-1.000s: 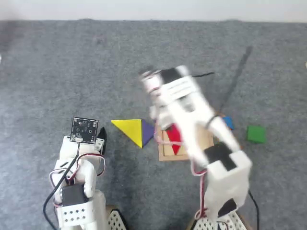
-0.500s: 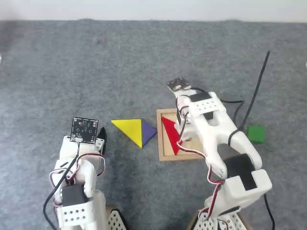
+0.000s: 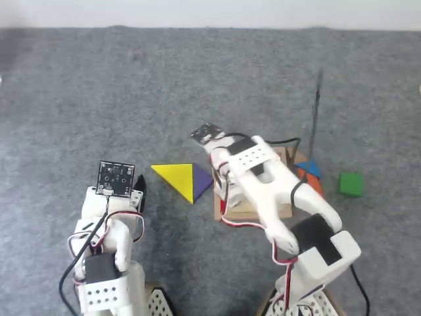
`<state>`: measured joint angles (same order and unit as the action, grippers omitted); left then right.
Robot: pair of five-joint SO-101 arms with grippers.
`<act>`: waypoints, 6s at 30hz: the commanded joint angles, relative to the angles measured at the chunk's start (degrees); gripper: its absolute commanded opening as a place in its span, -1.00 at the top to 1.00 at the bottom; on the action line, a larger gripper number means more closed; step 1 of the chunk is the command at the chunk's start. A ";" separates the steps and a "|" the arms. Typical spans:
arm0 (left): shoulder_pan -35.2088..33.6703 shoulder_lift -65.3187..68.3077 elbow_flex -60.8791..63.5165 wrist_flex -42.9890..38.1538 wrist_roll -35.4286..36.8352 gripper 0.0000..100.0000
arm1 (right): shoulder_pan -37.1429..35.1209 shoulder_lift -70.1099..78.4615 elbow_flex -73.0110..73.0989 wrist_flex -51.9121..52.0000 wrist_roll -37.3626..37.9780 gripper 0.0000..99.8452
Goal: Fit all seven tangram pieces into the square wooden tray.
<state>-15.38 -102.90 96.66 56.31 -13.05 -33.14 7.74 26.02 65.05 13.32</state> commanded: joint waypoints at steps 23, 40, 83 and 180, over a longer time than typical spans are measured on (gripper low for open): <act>0.09 0.00 -0.13 0.26 -0.26 0.58 | -13.93 -7.43 -12.48 -5.23 17.05 0.30; -0.35 -0.09 -0.13 11.25 -0.18 0.59 | -15.52 13.49 -23.38 -8.57 23.12 0.15; -11.52 0.00 -22.90 8.26 -6.42 0.58 | -5.58 -13.14 -29.63 13.32 12.13 0.16; -26.55 88.88 -69.76 10.37 9.85 0.39 | -0.57 -50.07 15.12 7.96 17.14 0.16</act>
<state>-34.11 -10.77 23.16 72.66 -2.86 -24.44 -47.12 51.96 69.54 31.08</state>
